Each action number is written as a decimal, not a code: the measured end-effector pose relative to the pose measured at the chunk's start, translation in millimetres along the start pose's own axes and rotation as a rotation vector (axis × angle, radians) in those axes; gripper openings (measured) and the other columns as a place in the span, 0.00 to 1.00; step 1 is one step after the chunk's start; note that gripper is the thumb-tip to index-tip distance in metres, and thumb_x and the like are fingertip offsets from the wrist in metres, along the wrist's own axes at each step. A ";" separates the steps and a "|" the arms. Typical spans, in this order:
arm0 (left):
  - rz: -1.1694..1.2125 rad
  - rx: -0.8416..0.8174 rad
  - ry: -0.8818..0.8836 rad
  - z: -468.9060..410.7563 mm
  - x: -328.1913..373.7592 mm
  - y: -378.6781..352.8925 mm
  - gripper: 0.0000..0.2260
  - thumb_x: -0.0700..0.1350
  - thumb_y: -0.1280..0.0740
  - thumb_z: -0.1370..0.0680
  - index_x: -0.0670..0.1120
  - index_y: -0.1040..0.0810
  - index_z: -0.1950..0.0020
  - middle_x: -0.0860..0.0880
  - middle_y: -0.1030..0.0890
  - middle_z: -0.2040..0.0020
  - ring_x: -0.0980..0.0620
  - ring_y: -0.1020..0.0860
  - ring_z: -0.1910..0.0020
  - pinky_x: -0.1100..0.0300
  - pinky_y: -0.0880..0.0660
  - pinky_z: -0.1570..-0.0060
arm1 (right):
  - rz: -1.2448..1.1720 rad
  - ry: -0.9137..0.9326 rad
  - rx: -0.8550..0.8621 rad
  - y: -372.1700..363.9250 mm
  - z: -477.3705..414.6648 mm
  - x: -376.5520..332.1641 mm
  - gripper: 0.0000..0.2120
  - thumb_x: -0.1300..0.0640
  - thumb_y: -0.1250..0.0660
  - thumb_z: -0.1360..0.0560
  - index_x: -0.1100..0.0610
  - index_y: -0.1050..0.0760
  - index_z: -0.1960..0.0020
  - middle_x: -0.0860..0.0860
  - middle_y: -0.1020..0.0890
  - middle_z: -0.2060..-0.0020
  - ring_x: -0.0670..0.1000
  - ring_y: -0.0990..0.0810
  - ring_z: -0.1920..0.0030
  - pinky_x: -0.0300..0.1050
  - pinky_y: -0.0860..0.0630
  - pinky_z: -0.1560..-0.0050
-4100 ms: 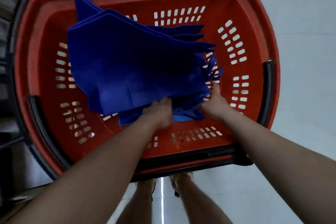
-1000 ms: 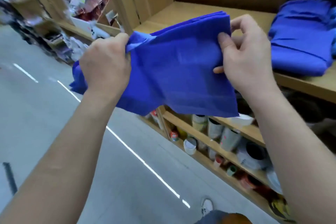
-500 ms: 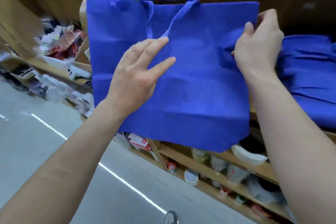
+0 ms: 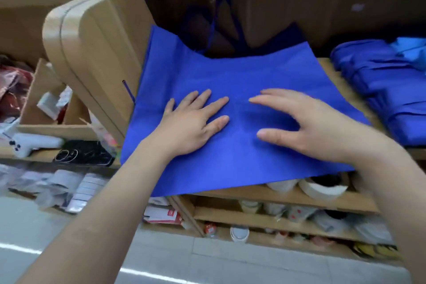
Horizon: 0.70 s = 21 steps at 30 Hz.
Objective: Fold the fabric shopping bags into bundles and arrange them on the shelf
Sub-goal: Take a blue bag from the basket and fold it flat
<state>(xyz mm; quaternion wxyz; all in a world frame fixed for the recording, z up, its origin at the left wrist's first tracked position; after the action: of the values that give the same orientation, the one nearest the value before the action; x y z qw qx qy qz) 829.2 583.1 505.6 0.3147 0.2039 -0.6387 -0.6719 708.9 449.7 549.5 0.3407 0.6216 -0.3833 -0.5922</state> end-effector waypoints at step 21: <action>-0.145 0.334 -0.131 80.3 16.8 11.1 0.35 0.55 0.40 0.36 0.47 0.31 0.29 0.48 0.23 0.35 0.43 0.24 0.36 0.39 0.26 0.41 | 0.079 -0.603 0.539 32.8 92.9 42.1 0.37 0.37 0.36 0.26 0.54 0.41 0.24 0.59 0.29 0.31 0.63 0.31 0.33 0.57 0.34 0.36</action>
<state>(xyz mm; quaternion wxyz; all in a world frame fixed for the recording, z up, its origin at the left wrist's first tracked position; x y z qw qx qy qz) 764.6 630.4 526.9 0.1849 0.2548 -0.7440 -0.5894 614.1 400.0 552.1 0.0604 0.4718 -0.6313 -0.6126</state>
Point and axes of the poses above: each hand's wrist, its own z-axis away from the middle knuckle, its own y-axis out of the back of the hand, x = y × z, the point moved 10 cm from there along -z, towards the middle knuckle
